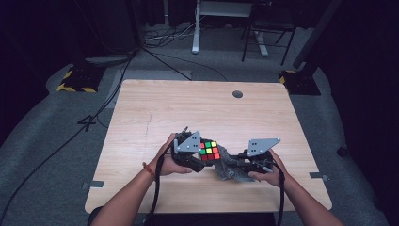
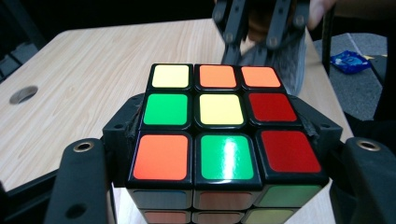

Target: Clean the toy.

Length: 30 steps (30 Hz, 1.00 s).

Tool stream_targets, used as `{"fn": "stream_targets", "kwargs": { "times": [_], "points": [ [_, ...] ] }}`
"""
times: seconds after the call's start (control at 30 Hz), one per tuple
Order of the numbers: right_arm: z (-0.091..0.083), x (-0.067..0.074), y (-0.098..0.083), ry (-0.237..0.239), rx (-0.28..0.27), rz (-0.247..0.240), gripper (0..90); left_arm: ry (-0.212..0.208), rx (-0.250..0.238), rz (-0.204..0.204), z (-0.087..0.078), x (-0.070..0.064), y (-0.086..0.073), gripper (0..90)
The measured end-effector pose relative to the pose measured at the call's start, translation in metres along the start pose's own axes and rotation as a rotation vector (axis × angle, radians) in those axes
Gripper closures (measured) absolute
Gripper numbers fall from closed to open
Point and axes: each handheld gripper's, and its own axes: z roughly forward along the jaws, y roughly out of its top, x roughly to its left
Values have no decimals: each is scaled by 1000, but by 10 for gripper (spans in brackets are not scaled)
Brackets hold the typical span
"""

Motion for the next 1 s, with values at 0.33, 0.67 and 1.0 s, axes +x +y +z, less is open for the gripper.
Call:
{"fn": "stream_targets", "kwargs": {
  "times": [0.33, 0.67, 1.0],
  "points": [
    [-14, -21, -7, -74, 12, 41, 782, 32, 104, -51, -1, 12, -26, 333],
    [-10, -38, -27, -125, 152, 75, 775, 39, 189, -89, 5, 22, -46, 333],
    [-19, -38, -60, -156, 159, 124, 765, 17, 222, -139, 9, 18, -66, 333]
  ]
}}
